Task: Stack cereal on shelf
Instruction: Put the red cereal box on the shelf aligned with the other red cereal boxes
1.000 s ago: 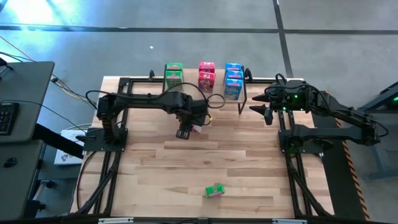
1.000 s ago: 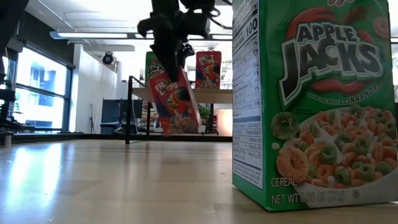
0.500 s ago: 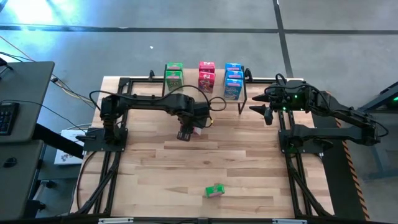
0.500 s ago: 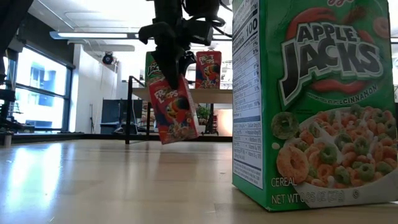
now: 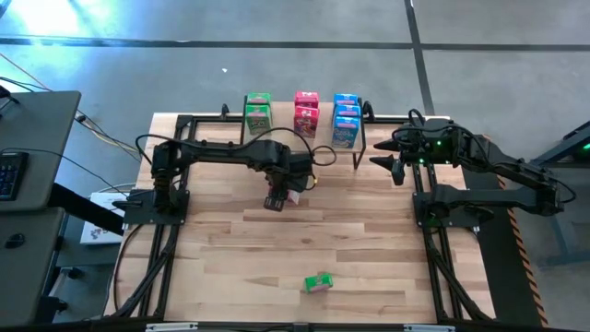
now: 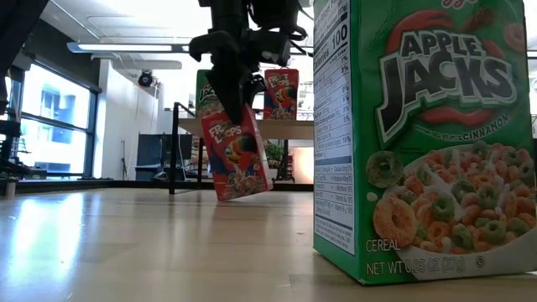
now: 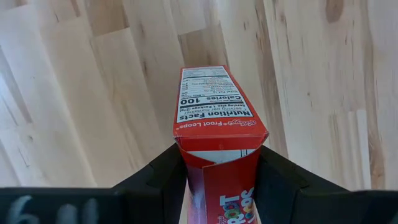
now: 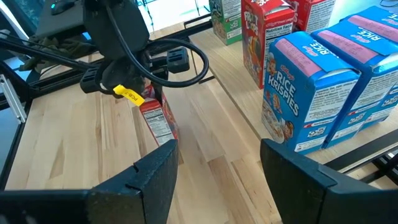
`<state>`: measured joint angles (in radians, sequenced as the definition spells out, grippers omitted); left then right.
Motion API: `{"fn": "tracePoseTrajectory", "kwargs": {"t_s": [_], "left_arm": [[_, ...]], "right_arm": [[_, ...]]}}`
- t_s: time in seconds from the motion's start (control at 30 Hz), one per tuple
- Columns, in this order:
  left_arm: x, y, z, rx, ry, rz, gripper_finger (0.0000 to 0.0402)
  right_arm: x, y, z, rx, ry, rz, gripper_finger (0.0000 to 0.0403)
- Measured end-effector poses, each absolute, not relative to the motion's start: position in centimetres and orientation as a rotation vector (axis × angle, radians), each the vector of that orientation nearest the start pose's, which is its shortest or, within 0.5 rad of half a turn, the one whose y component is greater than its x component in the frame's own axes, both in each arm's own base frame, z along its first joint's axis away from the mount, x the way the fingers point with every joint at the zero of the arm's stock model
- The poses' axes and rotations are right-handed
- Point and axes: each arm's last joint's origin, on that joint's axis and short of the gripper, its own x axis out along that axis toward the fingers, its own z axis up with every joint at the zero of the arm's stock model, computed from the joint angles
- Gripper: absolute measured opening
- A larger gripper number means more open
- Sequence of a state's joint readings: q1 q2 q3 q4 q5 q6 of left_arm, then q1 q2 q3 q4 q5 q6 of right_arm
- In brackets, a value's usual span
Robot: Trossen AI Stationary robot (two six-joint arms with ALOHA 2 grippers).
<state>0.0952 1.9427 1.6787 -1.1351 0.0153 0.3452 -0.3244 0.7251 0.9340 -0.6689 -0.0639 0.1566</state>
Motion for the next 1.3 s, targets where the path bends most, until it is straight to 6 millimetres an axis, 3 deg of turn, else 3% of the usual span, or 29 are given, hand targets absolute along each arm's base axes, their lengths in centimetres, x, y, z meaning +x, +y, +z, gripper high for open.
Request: {"fn": "tracePoseTrajectory", "kwargs": {"t_s": [0.17,0.43,0.77,1.3], "left_arm": [[38.3,3.7,24.8,0.205,1.391,-0.171,0.015],[38.3,3.7,24.8,0.221,1.387,-0.183,0.0206],[38.3,3.7,24.9,0.216,1.382,-0.176,0.0235],[36.9,4.7,31.0,0.213,1.28,-0.129,0.0237]], "right_arm": [[13.0,-4.2,34.5,0.242,0.432,-0.291,0.022],[13.0,-4.2,34.5,0.242,0.432,-0.291,0.022],[13.0,-4.2,34.5,0.242,0.432,-0.292,0.022],[13.0,-4.2,34.5,0.242,0.432,-0.292,0.022]]}}
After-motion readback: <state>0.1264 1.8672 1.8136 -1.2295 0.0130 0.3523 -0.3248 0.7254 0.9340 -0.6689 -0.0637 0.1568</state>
